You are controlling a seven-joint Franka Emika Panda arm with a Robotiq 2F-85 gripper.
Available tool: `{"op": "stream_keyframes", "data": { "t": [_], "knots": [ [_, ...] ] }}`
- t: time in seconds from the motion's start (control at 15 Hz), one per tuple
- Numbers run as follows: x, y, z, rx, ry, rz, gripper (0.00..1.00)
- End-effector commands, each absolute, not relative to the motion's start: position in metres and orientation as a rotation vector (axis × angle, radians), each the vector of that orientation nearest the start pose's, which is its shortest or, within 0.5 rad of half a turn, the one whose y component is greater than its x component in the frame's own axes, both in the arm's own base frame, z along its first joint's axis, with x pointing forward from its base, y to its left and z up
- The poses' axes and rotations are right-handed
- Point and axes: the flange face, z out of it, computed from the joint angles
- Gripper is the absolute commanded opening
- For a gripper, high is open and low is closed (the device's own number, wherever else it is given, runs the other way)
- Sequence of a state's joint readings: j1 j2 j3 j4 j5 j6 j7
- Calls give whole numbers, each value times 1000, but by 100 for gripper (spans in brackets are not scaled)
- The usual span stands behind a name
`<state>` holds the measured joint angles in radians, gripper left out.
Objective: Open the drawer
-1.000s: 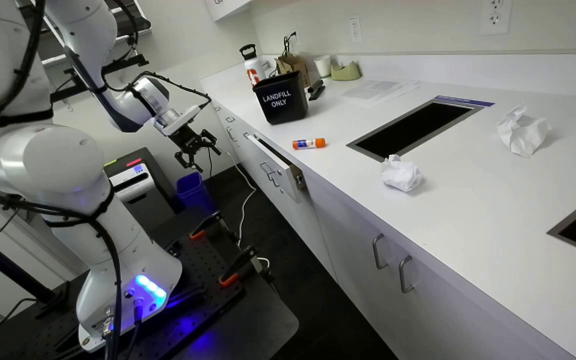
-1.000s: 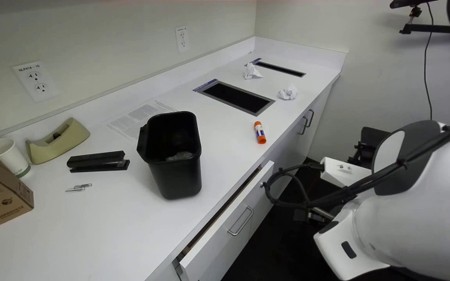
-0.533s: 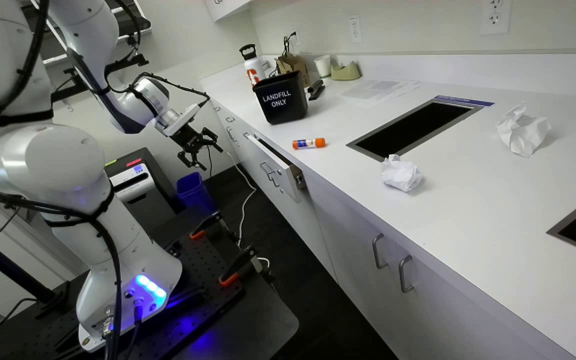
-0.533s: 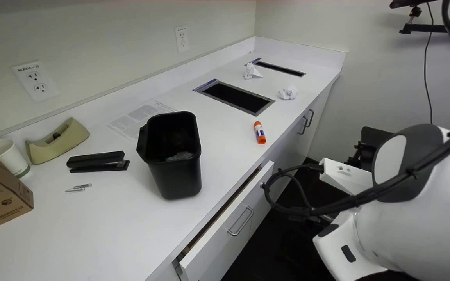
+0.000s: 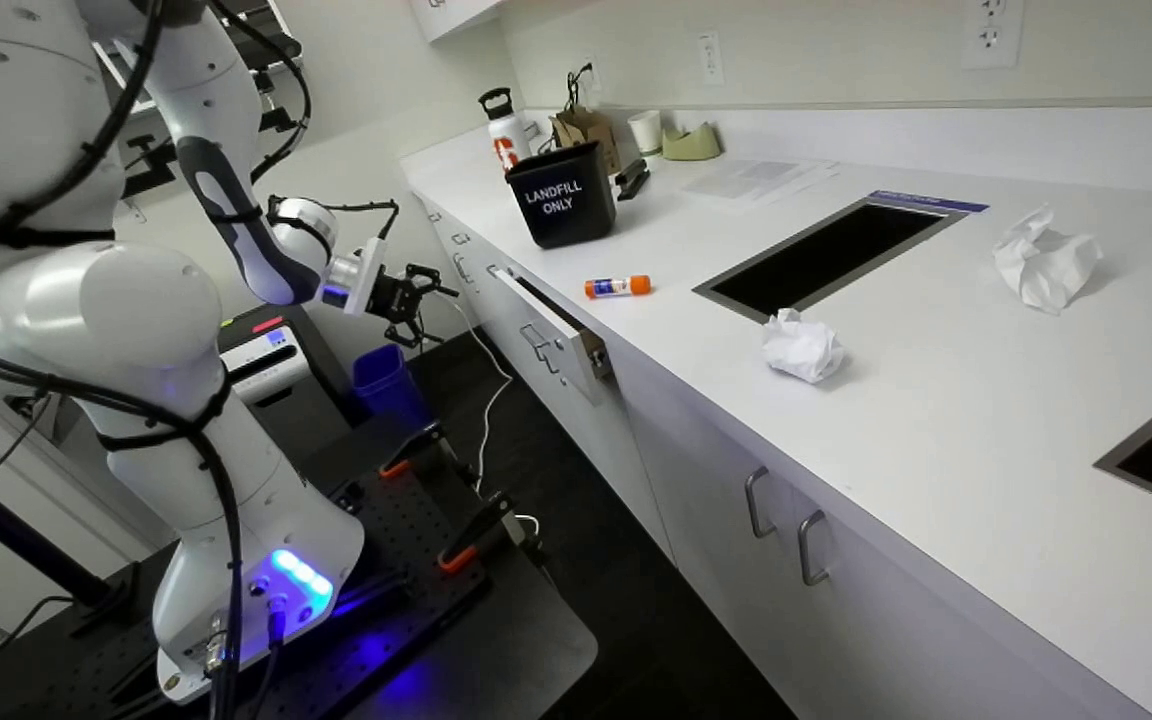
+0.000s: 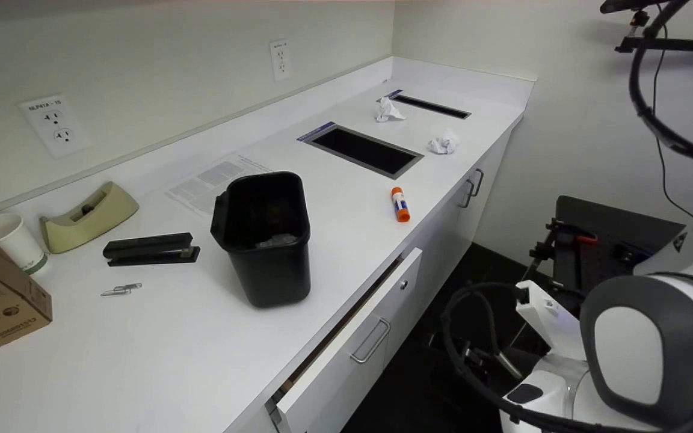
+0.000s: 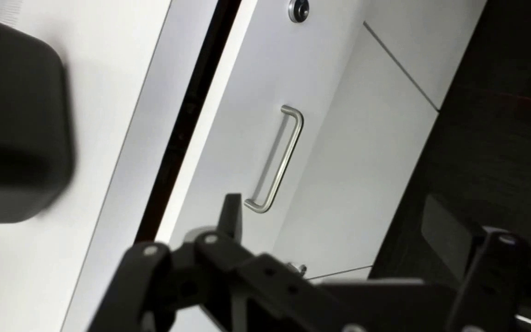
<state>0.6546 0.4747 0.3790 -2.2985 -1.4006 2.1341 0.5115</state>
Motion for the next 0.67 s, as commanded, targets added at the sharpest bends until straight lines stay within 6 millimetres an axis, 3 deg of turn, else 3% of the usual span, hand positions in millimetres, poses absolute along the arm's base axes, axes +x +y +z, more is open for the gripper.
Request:
{"op": "stream_keyframes", "data": {
  "t": [0.0, 0.33, 0.6],
  "knots": [
    [278, 406, 87, 1587, 1525, 402, 100],
    [279, 411, 27, 1552, 1302, 482, 100],
    [280, 415, -4, 1572, 1197, 524, 100]
  ]
}}
